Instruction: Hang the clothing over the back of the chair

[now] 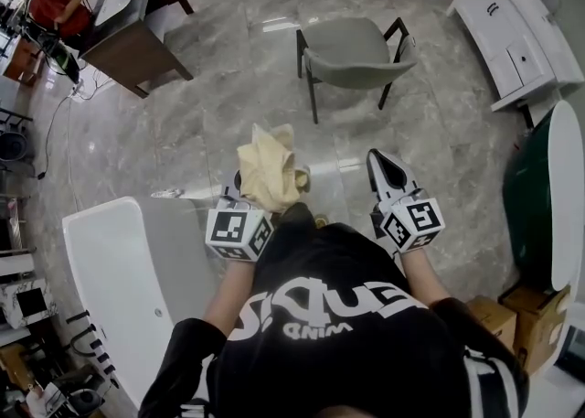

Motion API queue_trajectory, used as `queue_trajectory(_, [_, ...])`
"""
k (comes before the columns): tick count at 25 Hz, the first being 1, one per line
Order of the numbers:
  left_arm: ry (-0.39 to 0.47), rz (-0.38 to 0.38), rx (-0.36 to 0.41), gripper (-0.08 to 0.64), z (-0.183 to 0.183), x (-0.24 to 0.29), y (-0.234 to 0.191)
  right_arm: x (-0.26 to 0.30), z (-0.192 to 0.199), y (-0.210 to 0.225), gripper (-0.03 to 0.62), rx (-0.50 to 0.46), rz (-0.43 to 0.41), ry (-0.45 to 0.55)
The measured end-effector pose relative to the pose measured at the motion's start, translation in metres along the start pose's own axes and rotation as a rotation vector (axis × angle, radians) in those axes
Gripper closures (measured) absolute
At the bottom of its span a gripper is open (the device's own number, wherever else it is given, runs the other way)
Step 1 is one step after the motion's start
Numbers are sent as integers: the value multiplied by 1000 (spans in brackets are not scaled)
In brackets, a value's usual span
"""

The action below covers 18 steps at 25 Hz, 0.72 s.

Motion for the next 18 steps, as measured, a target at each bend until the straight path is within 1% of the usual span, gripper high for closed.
queue_trajectory(4, [-5,4,1,520,0,28,-10,18,4,17,578,9,11,-7])
queue_trajectory(8, [-7,29,1,520,-8,64,-22,45,0,38,578,14,31,-5])
queue_trajectory(18, [-13,110,13,520,-45,163,-52,124,-37,88,578,16,82,16])
Point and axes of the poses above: the fingertips, and each gripper's own axes: x forward along the fingers, y to its right, z out of its underside, the point moved 6 cm from there along -x, backward along the fingers, and after that the axes turned 14 degrees about -z, right-handed, at the moved point
